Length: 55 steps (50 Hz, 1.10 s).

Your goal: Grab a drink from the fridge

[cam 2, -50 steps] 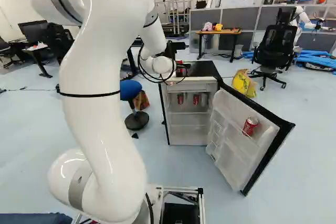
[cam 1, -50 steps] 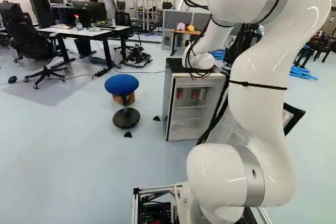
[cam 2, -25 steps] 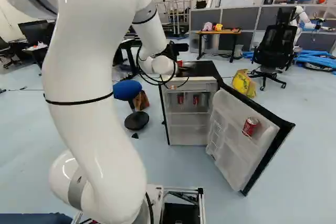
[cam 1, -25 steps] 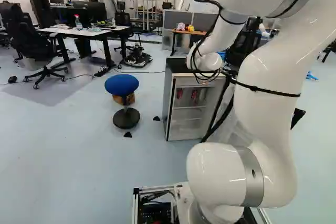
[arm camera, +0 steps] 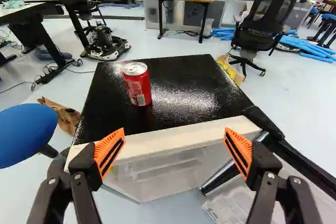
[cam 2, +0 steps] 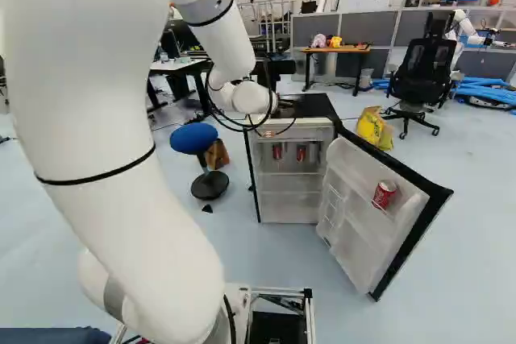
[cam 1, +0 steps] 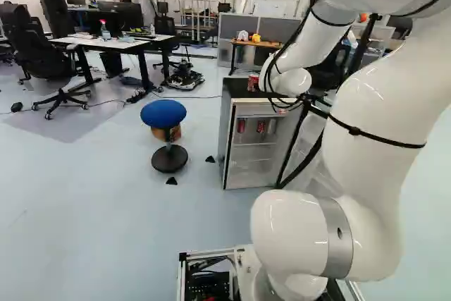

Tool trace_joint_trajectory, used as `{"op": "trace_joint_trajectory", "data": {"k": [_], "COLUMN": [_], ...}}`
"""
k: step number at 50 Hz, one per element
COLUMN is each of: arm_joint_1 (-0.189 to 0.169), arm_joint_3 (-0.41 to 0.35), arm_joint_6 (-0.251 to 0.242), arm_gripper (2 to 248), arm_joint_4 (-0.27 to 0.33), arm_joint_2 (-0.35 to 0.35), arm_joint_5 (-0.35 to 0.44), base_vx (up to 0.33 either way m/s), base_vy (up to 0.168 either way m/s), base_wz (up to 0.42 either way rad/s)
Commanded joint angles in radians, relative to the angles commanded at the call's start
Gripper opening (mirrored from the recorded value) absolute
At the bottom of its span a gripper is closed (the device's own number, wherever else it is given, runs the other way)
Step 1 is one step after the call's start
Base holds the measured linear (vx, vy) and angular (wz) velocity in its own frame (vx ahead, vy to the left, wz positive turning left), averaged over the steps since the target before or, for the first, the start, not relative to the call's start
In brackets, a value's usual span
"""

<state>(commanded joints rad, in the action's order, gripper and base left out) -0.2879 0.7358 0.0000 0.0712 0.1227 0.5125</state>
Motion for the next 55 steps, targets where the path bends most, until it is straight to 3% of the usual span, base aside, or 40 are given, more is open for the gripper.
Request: {"op": "trace_joint_trajectory", "data": {"k": [19,55], "arm_joint_1": [-0.053,-0.172], "arm_joint_3": [-0.063,-0.137], "arm_joint_6": [0.000,0.000], "arm_gripper": [247,247], "arm_joint_4": [0.000,0.041], "arm_joint_2": [-0.103,-0.267], "arm_joint_5": [-0.063,-0.260], "base_vx": [0.000,0.000], "base_vy": [0.000,0.000], "base_wz": [0.000,0.000]}}
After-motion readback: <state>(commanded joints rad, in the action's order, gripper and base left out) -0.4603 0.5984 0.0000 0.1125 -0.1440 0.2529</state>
